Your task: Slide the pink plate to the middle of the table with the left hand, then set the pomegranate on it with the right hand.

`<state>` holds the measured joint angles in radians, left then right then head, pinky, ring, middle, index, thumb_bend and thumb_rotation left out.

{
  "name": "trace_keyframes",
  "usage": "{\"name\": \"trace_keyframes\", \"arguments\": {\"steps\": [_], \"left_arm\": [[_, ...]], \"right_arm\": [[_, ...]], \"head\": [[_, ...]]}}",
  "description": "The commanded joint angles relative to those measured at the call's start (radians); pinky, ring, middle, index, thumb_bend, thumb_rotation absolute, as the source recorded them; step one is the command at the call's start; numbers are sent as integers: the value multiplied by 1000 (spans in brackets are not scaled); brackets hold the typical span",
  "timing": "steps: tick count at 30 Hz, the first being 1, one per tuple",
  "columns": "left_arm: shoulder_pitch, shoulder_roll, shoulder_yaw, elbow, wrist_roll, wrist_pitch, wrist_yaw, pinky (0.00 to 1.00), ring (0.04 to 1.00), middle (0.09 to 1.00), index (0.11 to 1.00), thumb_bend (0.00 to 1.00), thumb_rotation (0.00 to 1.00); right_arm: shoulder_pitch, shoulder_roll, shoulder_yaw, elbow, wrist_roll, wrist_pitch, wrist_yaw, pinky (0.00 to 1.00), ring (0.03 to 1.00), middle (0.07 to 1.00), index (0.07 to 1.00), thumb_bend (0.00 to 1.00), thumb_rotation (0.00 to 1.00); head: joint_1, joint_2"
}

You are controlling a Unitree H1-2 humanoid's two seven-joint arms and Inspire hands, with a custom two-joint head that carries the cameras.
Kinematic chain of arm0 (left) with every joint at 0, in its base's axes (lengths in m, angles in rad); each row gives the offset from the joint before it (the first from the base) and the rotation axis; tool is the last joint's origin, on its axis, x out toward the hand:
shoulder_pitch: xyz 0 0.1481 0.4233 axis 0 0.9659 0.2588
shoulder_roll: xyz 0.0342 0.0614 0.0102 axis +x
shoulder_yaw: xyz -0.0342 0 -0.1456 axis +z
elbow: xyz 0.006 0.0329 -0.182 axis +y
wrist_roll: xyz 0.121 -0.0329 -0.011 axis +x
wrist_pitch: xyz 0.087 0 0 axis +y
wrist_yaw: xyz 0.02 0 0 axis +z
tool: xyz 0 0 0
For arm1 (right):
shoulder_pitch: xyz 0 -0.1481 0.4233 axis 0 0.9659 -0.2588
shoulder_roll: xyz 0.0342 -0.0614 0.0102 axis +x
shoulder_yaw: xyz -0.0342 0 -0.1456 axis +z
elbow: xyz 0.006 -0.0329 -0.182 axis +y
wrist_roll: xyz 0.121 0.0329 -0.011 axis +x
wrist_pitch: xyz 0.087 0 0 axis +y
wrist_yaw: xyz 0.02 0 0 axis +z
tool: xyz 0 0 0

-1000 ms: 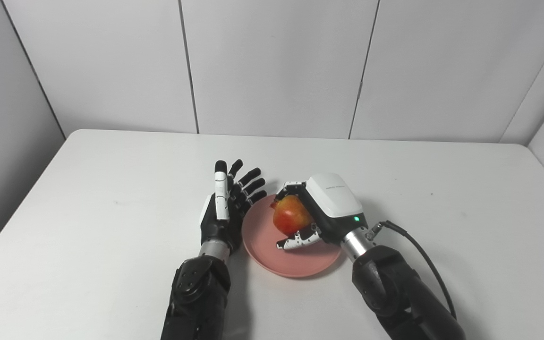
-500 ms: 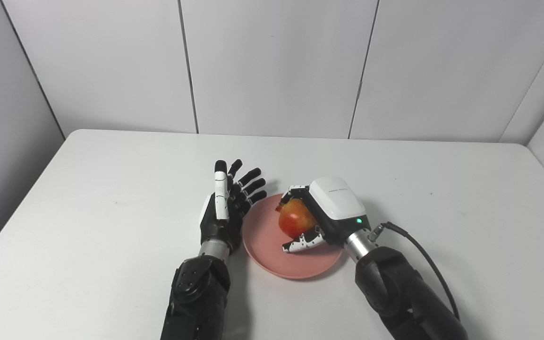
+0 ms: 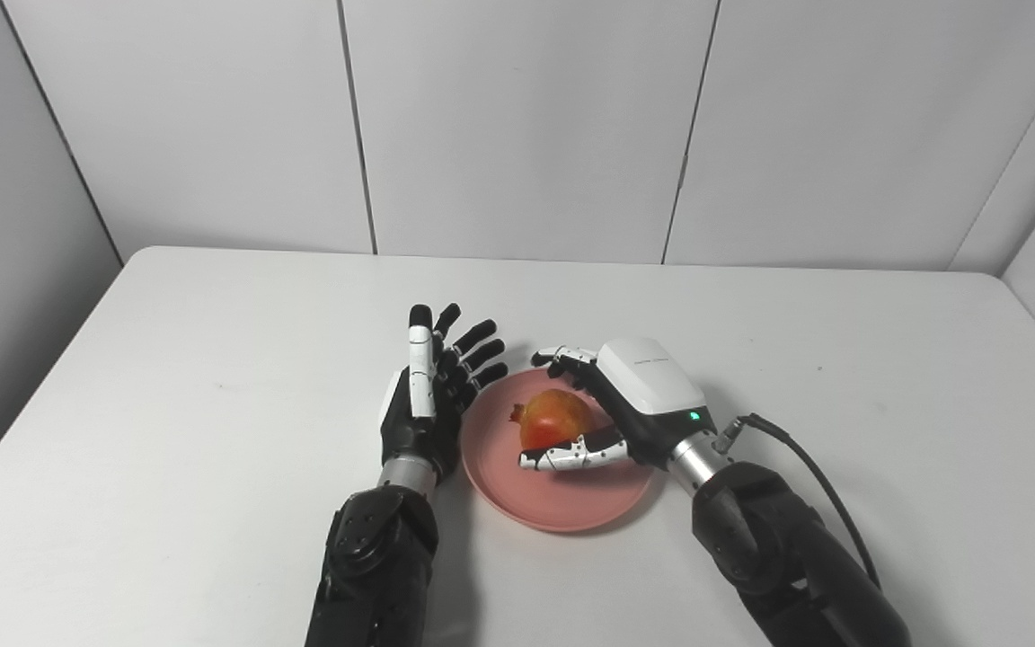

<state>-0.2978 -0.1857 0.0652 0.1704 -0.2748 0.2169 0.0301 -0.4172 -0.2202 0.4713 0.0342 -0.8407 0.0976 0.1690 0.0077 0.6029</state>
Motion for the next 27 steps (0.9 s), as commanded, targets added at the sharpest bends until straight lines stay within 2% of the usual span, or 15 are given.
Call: {"name": "trace_keyframes", "arguments": {"steps": [1, 6, 11, 16, 19, 22, 24, 27], "left_arm": [[-21, -23, -2, -3, -2, 15, 6, 727, 780, 797, 927, 733, 974], [-22, -20, -8, -3, 4, 11, 7, 711, 769, 794, 929, 731, 977], [-24, -18, -10, -1, 4, 13, 4, 787, 782, 796, 932, 748, 977], [-23, -13, -18, -3, 25, -15, 5, 805, 805, 807, 920, 754, 973], [-22, -7, -26, 3, 63, -68, 9, 827, 818, 805, 899, 757, 963], [-24, 5, -40, 18, 127, -143, 21, 874, 832, 816, 867, 809, 953], [-26, 20, -58, 32, 193, -208, 36, 883, 835, 826, 864, 811, 973], [-28, 47, -84, 59, 297, -322, 70, 917, 867, 860, 871, 765, 997]], "right_arm": [[-45, 1, -16, -30, 13, -46, -18, 571, 679, 754, 789, 1000, 779], [-46, -1, -21, -37, 18, -45, -23, 566, 682, 755, 790, 1000, 786], [-52, -2, -32, -51, 27, -39, -22, 547, 671, 749, 780, 1000, 789], [-44, 15, -77, -61, 81, -58, -63, 569, 700, 758, 771, 979, 824], [-29, 35, -119, -52, 148, -88, -108, 573, 690, 747, 754, 929, 831], [-9, 80, -185, -28, 242, -118, -168, 607, 721, 773, 765, 923, 953], [7, 121, -245, -6, 340, -149, -202, 642, 743, 785, 759, 933, 962], [21, 174, -326, 58, 456, -251, -279, 696, 759, 774, 730, 893, 991]], "head": [[-2, 6], [-2, 5], [-3, 7], [-3, 7], [-3, 7], [-9, 9], [-8, 9], [-9, 9]]}}
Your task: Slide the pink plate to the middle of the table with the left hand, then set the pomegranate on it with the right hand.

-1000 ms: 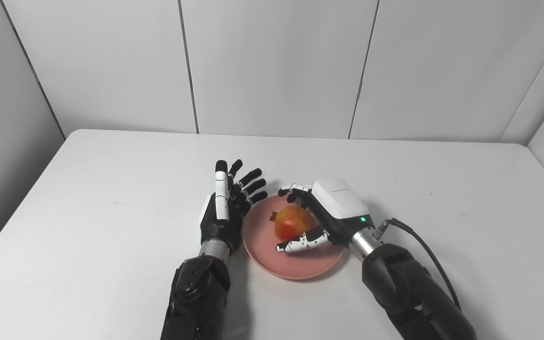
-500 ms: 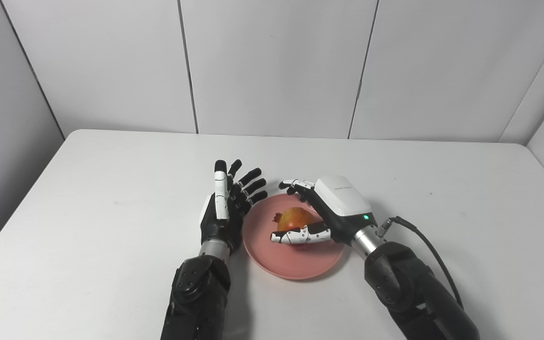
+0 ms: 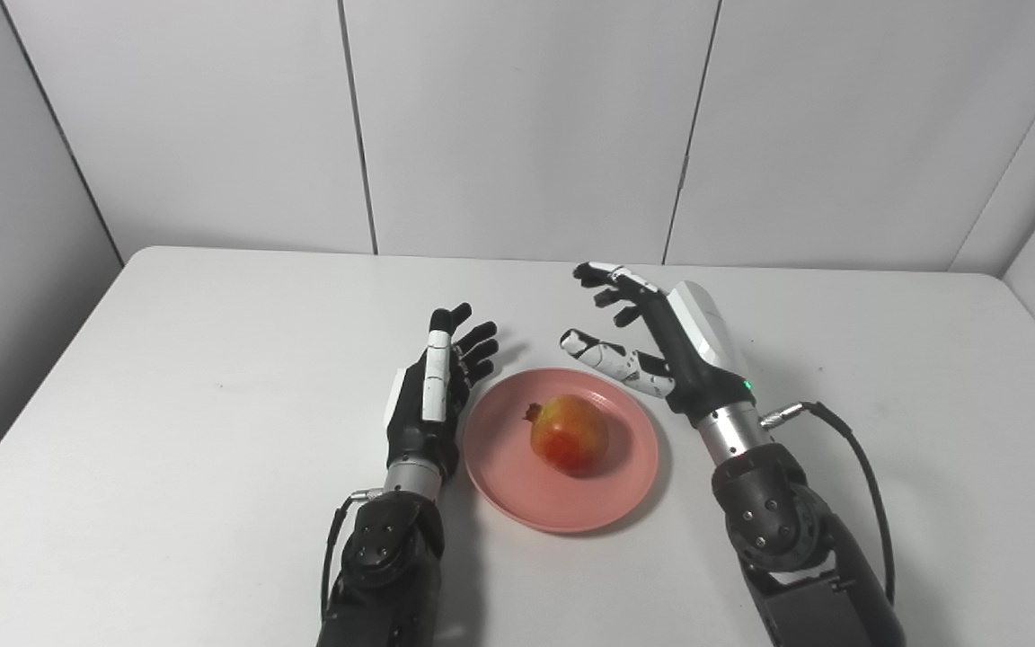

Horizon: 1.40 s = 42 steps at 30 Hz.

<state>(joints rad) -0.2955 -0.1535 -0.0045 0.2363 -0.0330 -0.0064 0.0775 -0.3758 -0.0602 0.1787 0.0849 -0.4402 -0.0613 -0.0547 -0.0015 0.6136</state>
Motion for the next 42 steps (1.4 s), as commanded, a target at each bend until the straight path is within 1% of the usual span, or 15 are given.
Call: {"name": "trace_keyframes", "arguments": {"steps": [1, 3, 5, 7, 8, 11, 14, 17, 20, 22, 25, 28, 31, 35, 42], "left_arm": [[-33, 25, -22, 5, 89, -134, 37, 958, 920, 892, 891, 731, 999], [-38, 38, -29, 25, 136, -179, 63, 990, 964, 924, 913, 727, 1000], [-43, 49, -33, 38, 176, -203, 87, 998, 988, 957, 944, 739, 1000], [-47, 57, -35, 40, 211, -208, 109, 1000, 997, 979, 966, 758, 1000], [-48, 60, -36, 39, 228, -206, 119, 1000, 994, 987, 977, 770, 1000], [-49, 68, -37, 27, 250, -180, 127, 1000, 999, 999, 996, 791, 1000], [-54, 74, -31, 19, 251, -104, 113, 1000, 1000, 1000, 1000, 822, 1000], [-55, 76, -30, 11, 238, -35, 95, 1000, 1000, 1000, 1000, 880, 1000], [-52, 75, -33, 2, 220, -4, 82, 1000, 1000, 1000, 1000, 876, 1000], [-50, 73, -31, -2, 196, 5, 66, 1000, 1000, 1000, 1000, 864, 1000], [-50, 70, -28, -3, 178, 22, 58, 1000, 1000, 1000, 1000, 869, 1000], [-50, 66, -25, -3, 164, 38, 57, 1000, 1000, 1000, 1000, 849, 1000], [-49, 65, -27, 0, 155, 36, 56, 1000, 1000, 1000, 1000, 814, 1000], [-47, 62, -29, -4, 155, 41, 57, 1000, 1000, 1000, 1000, 795, 1000], [-42, 54, -32, -16, 157, 50, 63, 1000, 1000, 1000, 1000, 824, 1000]], "right_arm": [[-18, 32, -61, 37, 93, -125, -81, 707, 754, 769, 726, 832, 997], [-16, 63, -106, 81, 156, -158, -107, 727, 765, 774, 733, 798, 1000], [-17, 92, -149, 112, 234, -159, -110, 745, 781, 788, 760, 768, 1000], [-17, 117, -189, 125, 327, -125, -91, 769, 807, 808, 782, 772, 1000], [-17, 126, -204, 127, 364, -103, -82, 798, 830, 828, 797, 798, 1000], [-17, 133, -224, 141, 425, -73, -63, 856, 867, 868, 845, 837, 1000], [-15, 136, -233, 163, 459, -60, -58, 873, 870, 872, 869, 829, 1000], [-8, 134, -232, 182, 470, -51, -58, 893, 882, 875, 896, 818, 1000], [0, 138, -239, 196, 506, -42, -47, 907, 890, 877, 909, 809, 1000], [4, 139, -245, 207, 536, -31, -34, 945, 920, 898, 927, 797, 1000], [11, 129, -235, 215, 530, -14, -26, 951, 926, 903, 930, 790, 1000], [19, 109, -211, 222, 494, -3, -15, 995, 941, 910, 908, 798, 1000], [28, 91, -189, 228, 469, -5, -4, 1000, 948, 913, 884, 841, 1000], [33, 87, -183, 223, 461, 15, -5, 1000, 964, 922, 891, 841, 1000], [34, 74, -168, 222, 424, 19, -2, 1000, 988, 941, 912, 859, 1000]], "head": [[0, -1], [0, -1], [-2, 0], [-4, 1], [-7, 2], [-8, 2], [-7, 4], [-5, 7], [-6, 12], [-7, 14], [-9, 15], [-9, 15], [-9, 15], [-9, 15], [-8, 18]]}}
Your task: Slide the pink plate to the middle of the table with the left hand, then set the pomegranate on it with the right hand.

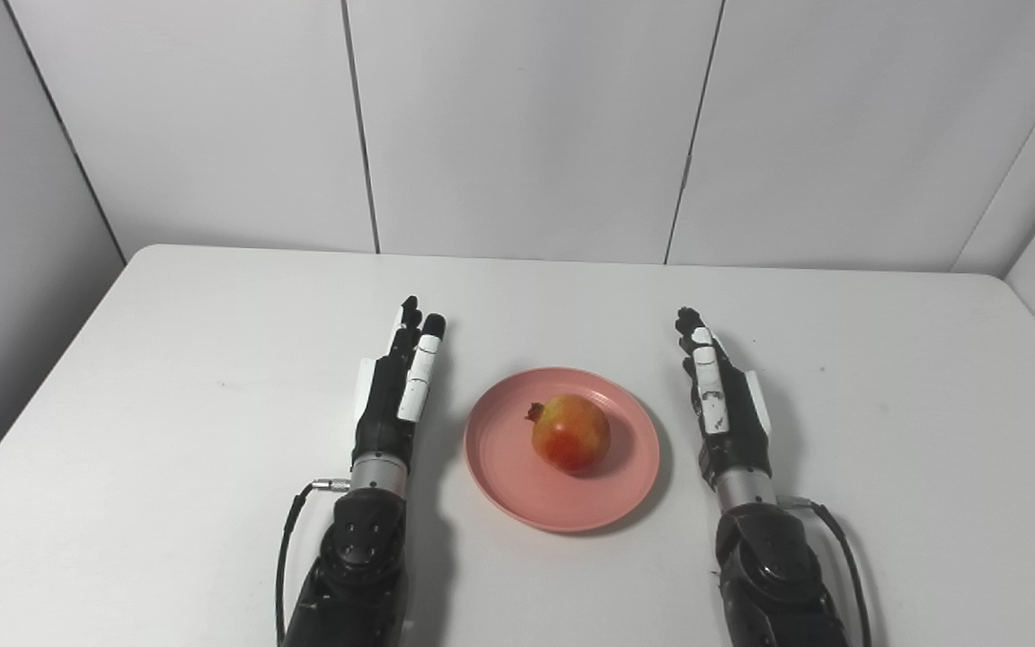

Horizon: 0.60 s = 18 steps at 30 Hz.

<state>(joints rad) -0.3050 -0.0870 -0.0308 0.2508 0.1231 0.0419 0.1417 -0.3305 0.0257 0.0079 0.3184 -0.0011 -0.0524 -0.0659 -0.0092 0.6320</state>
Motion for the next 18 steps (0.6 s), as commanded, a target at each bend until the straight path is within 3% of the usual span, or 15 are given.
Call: {"name": "trace_keyframes", "arguments": {"steps": [1, 18], "left_arm": [[-31, -12, -7, -31, 1, 0, -2, 1000, 1000, 1000, 1000, 832, 1000], [-28, -12, -14, -34, -5, -11, -6, 1000, 1000, 1000, 1000, 840, 1000]], "right_arm": [[-12, -13, 6, -12, -20, 11, 9, 1000, 989, 943, 912, 857, 1000], [-13, -11, 5, -30, -16, 42, 14, 1000, 976, 942, 911, 868, 1000]], "head": [[0, -1], [-2, 3]]}}
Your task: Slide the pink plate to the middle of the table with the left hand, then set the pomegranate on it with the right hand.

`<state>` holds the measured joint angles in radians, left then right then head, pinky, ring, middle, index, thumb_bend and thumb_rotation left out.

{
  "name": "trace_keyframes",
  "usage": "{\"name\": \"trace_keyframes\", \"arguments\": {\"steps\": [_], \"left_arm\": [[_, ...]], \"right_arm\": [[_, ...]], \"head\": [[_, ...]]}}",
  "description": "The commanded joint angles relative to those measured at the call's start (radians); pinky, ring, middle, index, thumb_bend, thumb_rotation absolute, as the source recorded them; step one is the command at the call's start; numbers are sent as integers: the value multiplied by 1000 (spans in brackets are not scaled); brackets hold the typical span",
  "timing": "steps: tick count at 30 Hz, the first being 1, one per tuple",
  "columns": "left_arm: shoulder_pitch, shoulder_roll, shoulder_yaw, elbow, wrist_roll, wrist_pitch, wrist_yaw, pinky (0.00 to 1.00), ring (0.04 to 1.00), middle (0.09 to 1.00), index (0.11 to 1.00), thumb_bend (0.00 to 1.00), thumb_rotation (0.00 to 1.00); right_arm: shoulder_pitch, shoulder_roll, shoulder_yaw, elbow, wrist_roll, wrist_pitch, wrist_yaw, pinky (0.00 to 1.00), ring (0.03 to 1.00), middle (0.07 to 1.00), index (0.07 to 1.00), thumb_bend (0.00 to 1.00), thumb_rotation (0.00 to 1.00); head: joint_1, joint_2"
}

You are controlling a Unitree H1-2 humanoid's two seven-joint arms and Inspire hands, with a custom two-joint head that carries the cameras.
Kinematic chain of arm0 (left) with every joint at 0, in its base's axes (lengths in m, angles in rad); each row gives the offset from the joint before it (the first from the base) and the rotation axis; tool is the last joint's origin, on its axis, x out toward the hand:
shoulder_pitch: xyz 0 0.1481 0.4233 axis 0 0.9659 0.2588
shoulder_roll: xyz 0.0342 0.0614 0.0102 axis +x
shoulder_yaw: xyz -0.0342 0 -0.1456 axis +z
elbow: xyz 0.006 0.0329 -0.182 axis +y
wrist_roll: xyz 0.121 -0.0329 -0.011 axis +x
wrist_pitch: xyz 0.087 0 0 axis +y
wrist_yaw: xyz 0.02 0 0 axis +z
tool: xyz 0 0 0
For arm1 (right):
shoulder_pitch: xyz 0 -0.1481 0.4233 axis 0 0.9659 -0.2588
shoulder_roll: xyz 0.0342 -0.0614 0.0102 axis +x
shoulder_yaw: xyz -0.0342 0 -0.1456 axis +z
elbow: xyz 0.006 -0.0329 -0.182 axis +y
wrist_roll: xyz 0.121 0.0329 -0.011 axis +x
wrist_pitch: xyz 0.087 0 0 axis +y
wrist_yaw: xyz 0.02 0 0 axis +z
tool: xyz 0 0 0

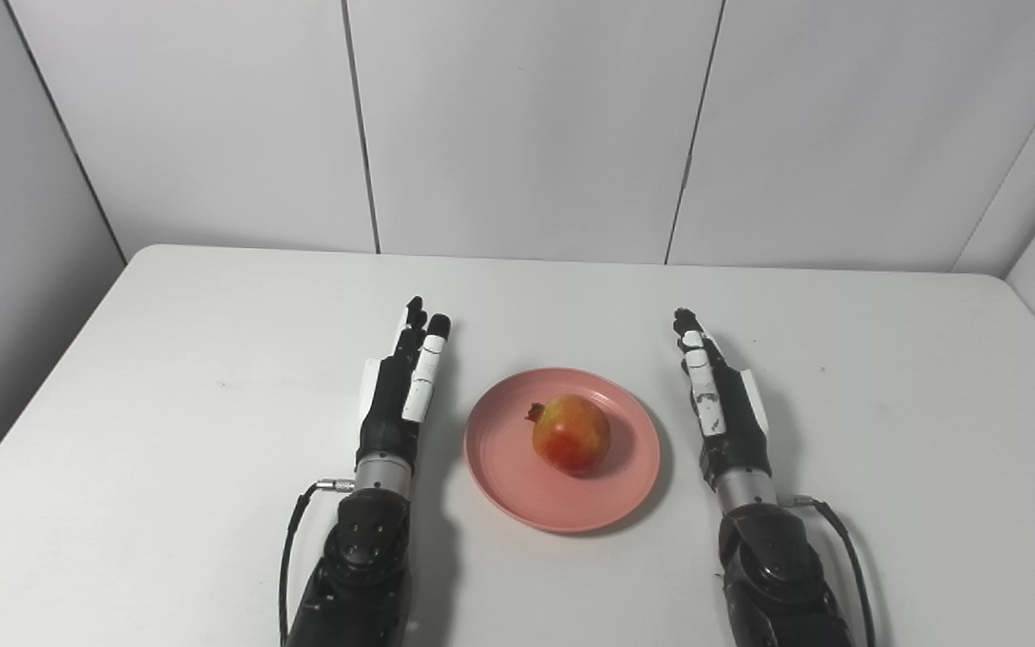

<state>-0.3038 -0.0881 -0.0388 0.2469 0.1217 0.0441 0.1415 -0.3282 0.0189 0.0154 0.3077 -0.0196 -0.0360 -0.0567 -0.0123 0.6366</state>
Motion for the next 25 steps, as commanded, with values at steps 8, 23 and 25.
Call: {"name": "trace_keyframes", "arguments": {"steps": [8, 23, 25], "left_arm": [[-32, -8, -7, -35, -11, 0, -8, 1000, 1000, 1000, 1000, 855, 1000], [-31, -8, -13, -43, -10, 23, -11, 1000, 1000, 1000, 1000, 842, 1000], [-32, -9, -13, -42, -10, 22, -10, 1000, 1000, 1000, 1000, 846, 1000]], "right_arm": [[-16, -3, -8, -16, 2, 31, 7, 1000, 973, 944, 912, 861, 1000], [-17, -10, -7, -18, -1, 23, 16, 1000, 961, 942, 909, 893, 1000], [-17, -12, -6, -19, -5, 22, 15, 1000, 958, 940, 906, 875, 1000]], "head": [[1, 0], [2, 1], [3, 1]]}}
